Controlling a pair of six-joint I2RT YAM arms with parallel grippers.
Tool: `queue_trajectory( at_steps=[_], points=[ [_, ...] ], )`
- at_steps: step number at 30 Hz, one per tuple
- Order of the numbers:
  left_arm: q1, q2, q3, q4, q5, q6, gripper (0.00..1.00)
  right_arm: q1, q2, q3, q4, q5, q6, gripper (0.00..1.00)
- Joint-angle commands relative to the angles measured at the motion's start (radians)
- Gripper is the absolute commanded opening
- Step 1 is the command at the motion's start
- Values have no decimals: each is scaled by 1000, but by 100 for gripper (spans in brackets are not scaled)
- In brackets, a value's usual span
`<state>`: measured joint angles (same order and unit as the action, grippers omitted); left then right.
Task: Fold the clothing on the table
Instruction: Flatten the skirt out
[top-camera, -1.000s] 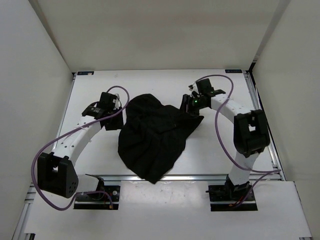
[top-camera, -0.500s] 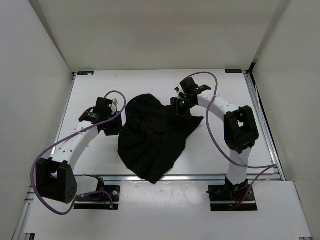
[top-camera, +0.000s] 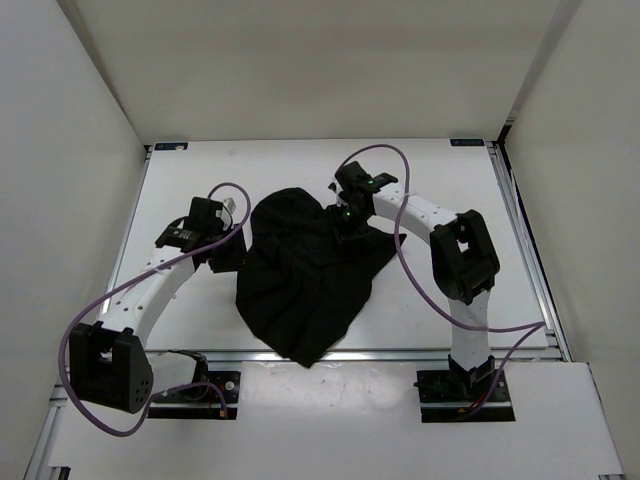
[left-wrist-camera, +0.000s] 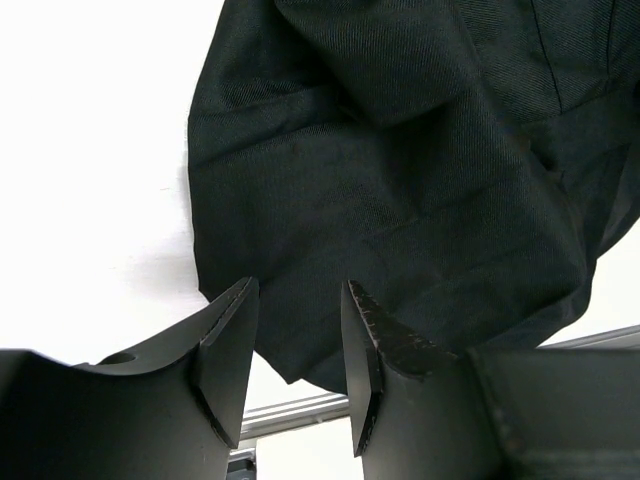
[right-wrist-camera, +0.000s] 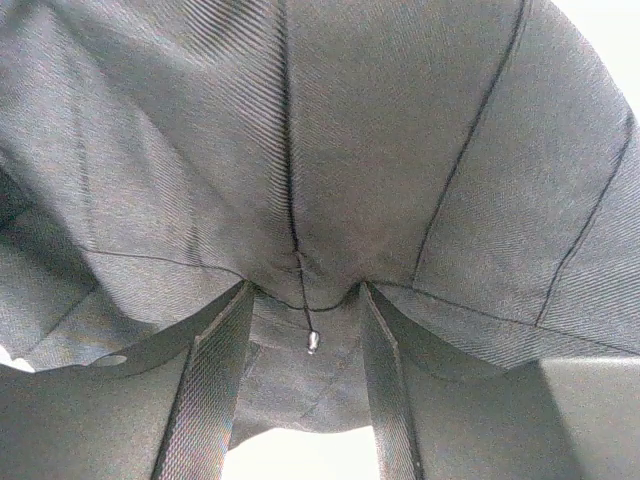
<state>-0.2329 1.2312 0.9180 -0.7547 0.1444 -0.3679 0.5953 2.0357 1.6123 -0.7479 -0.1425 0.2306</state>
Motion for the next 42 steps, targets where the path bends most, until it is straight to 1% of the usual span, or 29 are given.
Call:
queue_trajectory(
  at_steps=[1,3,5,7,13,15,17,18,20,21,22,25,27,30,32,34,35,36,38,40,42],
  points=[
    [-2,-38,-11,21,21,-16,49,1,-20,73,-11,52,-40,51],
    [1,-41,-16,23,23,-20,49,3,-11,69,-19,52,-39,51],
    [-5,-45,-24,20,26,-22,49,11,9,69,-21,53,-47,46],
    [-2,-52,-25,22,27,-22,50,14,20,64,-25,54,-53,44],
    [26,-64,-34,23,41,-28,49,23,47,44,-15,57,-60,46],
    [18,-64,-41,25,47,-29,49,20,44,44,-15,44,-59,47],
    [18,-70,-39,29,41,-32,50,21,49,46,-21,38,-56,44],
    [18,-64,-41,35,47,-32,50,29,53,46,-18,38,-57,40],
    [23,-62,-45,32,50,-32,49,24,61,54,-30,41,-60,24],
    [30,-64,-45,37,50,-32,49,21,64,55,-34,43,-59,10],
    [24,-64,-42,35,50,-32,49,18,63,72,-54,50,-56,1],
    [27,-67,-44,32,52,-31,50,20,37,123,-93,87,-65,0],
    [29,-67,-42,32,50,-32,50,15,5,211,-139,90,-65,0],
    [33,-67,-54,40,64,-32,50,-15,-32,317,-185,93,-56,0],
    [29,-65,-60,46,69,-34,50,-46,-75,337,-174,71,-31,0],
    [24,-59,-64,48,75,-37,50,-110,-138,343,-171,48,-19,0],
    [24,-56,-62,51,78,-39,50,-120,-153,345,-171,46,-14,0],
    [14,-53,-64,57,77,-43,49,-176,-205,334,-183,56,-13,0],
    [14,-55,-68,67,90,-39,50,-216,-256,305,-179,70,-13,0],
    [14,-49,-73,74,93,-39,50,-245,-282,261,-174,52,-4,1],
    [15,-47,-71,78,96,-40,50,-270,-302,244,-180,67,4,0]
  ],
)
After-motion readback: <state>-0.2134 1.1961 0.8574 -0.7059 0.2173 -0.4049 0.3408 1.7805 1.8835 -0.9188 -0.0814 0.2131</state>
